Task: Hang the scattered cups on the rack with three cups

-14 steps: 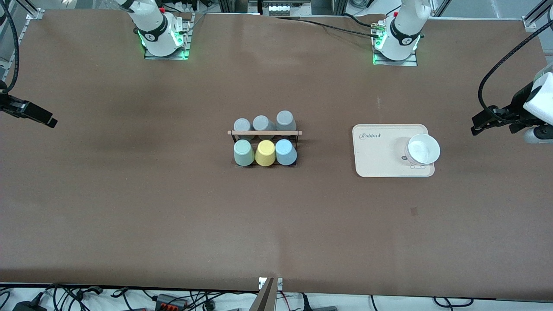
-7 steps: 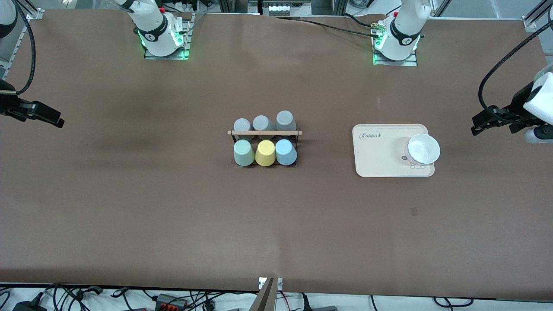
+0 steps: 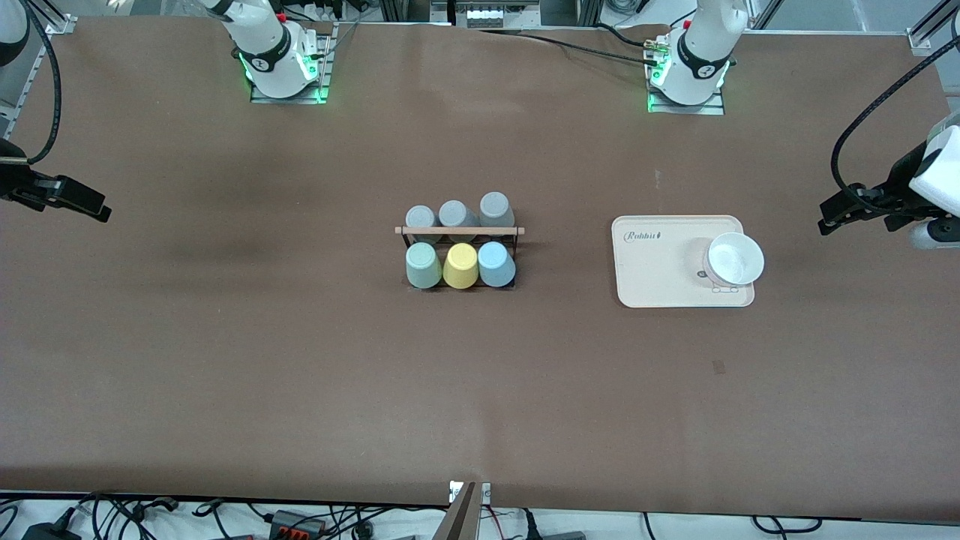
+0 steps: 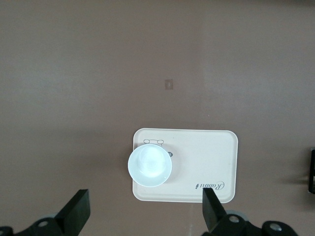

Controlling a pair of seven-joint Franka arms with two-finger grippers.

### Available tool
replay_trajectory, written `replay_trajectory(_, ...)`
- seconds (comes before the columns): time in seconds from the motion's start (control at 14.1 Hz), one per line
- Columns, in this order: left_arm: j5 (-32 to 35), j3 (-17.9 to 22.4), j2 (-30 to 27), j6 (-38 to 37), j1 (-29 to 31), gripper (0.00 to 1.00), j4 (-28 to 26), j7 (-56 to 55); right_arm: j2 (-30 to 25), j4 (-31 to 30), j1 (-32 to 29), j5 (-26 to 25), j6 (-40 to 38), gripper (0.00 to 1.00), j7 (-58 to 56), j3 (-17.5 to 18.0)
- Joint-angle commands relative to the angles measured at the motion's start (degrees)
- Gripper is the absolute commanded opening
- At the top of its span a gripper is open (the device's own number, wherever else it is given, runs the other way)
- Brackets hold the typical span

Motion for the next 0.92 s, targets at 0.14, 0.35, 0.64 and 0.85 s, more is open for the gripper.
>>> replay_trajectory(0.14, -1.09, -0.03, -0.86, -0.55, 0.36, 1.00, -0.20, 0.62, 0.25, 0.58, -0.52, -0.23, -0.10, 1.00, -0.94, 0.44)
replay_trajectory(0.35, -1.09, -0.03, -0.86, -0.64, 0.36, 1.00, -0.12, 0.62, 0.17, 0.49, -0.25, -0.58, -0.28, 1.00, -1.99, 0.44)
replay_trajectory(0.64, -1.09, -0.12, -0.86, -0.64, 0.36, 1.00, -0.20, 0.62, -1.23, -0.99, 1.68, -0.93, -1.95, 1.00, -1.99, 0.79)
replay_trajectory(0.85, -1.09, -0.12, -0.86, -0.64, 0.36, 1.00, -0.20, 0.62, -1.86, -2.23, 1.68, -0.85, -1.07, 1.00, -1.99, 0.70)
